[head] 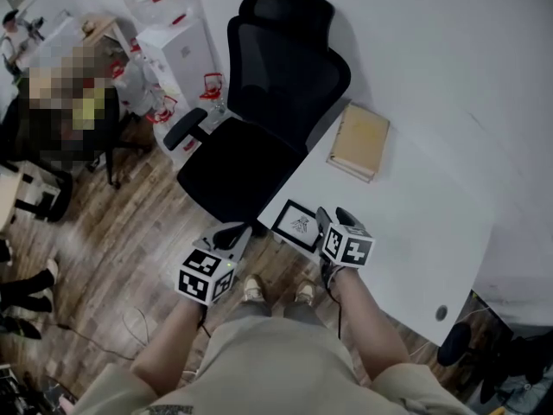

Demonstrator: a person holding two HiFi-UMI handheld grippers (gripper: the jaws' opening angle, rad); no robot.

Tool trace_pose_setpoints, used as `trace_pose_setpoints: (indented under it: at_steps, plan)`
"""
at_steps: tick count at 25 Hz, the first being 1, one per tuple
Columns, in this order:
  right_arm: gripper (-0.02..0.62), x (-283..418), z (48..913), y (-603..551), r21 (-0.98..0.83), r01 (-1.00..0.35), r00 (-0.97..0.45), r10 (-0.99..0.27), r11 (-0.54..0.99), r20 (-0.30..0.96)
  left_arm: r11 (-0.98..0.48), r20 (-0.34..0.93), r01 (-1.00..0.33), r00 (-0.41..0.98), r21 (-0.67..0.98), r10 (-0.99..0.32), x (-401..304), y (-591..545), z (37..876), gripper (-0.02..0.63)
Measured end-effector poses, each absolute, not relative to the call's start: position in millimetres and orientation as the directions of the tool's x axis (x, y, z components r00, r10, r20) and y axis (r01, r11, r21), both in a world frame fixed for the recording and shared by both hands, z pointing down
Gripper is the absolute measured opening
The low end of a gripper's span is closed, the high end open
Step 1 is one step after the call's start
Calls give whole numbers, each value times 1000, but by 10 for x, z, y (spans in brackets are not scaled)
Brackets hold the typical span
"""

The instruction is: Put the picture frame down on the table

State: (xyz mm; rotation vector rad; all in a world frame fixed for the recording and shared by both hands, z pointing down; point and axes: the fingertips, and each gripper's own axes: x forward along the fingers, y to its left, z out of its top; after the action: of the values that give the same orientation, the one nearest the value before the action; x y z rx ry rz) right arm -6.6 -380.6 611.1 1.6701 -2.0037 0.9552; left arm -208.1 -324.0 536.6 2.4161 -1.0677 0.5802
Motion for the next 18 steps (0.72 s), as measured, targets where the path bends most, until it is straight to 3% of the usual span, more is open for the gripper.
trace_pose_setpoints:
  at_steps: [11,18]
  plan:
    - [47,-96,4247,-3740,-205,-926,-369,-877,318,308,-625,346,-779,602,55,-720,-2117,-3520,4163,23]
    - [29,-278,3293,-3478,-116,-881,-471,-876,460,106,-621,209,-783,604,-21,-769,-2092,-3440,3453,23]
